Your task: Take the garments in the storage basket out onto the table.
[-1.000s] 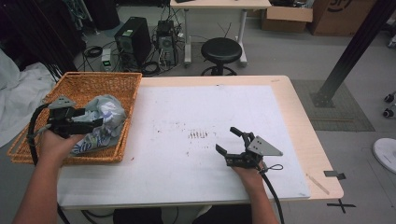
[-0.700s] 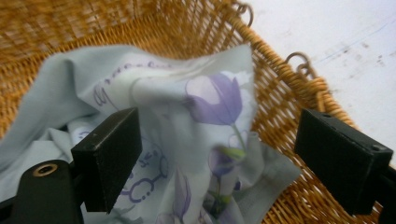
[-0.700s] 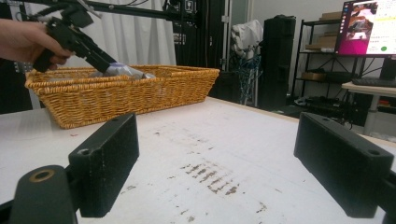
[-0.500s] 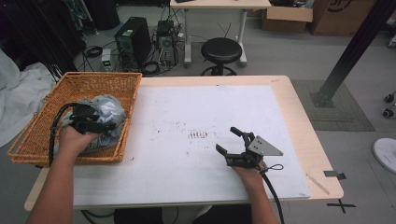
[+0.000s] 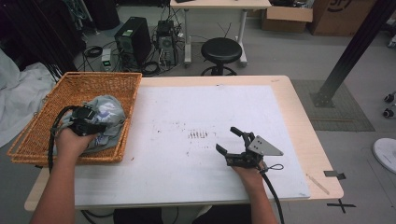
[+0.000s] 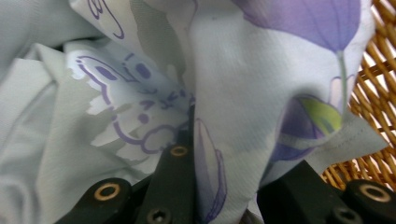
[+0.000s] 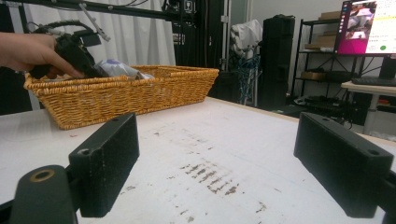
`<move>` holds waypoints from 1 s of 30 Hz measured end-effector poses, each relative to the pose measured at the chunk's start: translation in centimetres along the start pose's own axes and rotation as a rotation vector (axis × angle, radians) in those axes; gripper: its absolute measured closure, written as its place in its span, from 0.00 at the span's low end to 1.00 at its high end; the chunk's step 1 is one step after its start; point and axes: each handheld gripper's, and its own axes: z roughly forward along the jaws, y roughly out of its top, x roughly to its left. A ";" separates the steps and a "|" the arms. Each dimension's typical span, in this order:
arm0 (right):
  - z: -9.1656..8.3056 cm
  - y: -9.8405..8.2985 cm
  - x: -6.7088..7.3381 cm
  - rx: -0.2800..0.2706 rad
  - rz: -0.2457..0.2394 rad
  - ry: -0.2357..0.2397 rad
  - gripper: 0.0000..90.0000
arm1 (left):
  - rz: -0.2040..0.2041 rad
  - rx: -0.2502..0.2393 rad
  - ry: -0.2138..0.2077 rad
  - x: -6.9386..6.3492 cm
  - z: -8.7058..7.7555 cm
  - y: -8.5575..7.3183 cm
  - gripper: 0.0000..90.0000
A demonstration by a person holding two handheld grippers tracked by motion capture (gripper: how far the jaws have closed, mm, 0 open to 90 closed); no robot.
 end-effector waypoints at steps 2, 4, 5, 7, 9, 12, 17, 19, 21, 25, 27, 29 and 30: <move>0.0 0.0 0.0 0.001 0.001 0.000 0.15 | -0.017 -0.026 -0.002 0.2 -0.4 0.0 0.90; 0.0 0.0 0.0 0.000 0.000 0.000 0.15 | -0.053 -0.086 -0.020 0.7 -1.6 -0.2 0.91; 0.0 0.0 0.0 0.000 0.000 0.000 0.15 | -0.053 -0.086 -0.020 0.7 -1.6 -0.2 0.91; 0.0 0.0 0.0 0.000 0.000 0.000 0.15 | -0.110 -0.181 -0.062 1.5 -3.2 -0.5 0.91; 0.0 0.0 0.0 0.001 0.001 0.000 0.15 | -0.156 -0.258 -0.102 2.1 -4.3 -0.7 0.91; 0.0 0.0 0.0 0.000 0.001 0.000 0.15 | -0.175 -0.322 -0.126 2.4 -5.5 -0.8 0.91; 0.0 0.0 0.0 0.004 0.001 0.001 0.15 | -0.207 -0.523 -0.241 2.9 -8.7 -1.0 0.92; 0.0 0.0 0.0 0.003 -0.001 0.001 0.15 | -0.211 -0.545 -0.253 3.0 -9.0 -1.0 0.92; 0.0 0.0 0.0 0.005 0.002 0.001 0.15 | -0.225 -0.599 -0.289 3.2 -9.7 -1.2 0.92; -0.2 0.2 0.0 0.010 -0.006 0.005 0.15 | -0.209 -0.671 -0.281 3.3 -11.8 -0.9 0.92; -0.6 0.5 0.0 -0.002 -0.010 0.003 0.15 | -0.205 -0.676 -0.278 3.3 -12.1 -0.8 0.92; -0.8 0.7 0.0 -0.008 -0.012 -0.001 0.15 | -0.193 -0.688 -0.272 3.1 -12.9 -0.4 0.92; -1.2 1.1 -0.1 -0.020 -0.013 -0.006 0.15 | -0.179 -0.697 -0.260 2.8 -13.8 0.1 0.92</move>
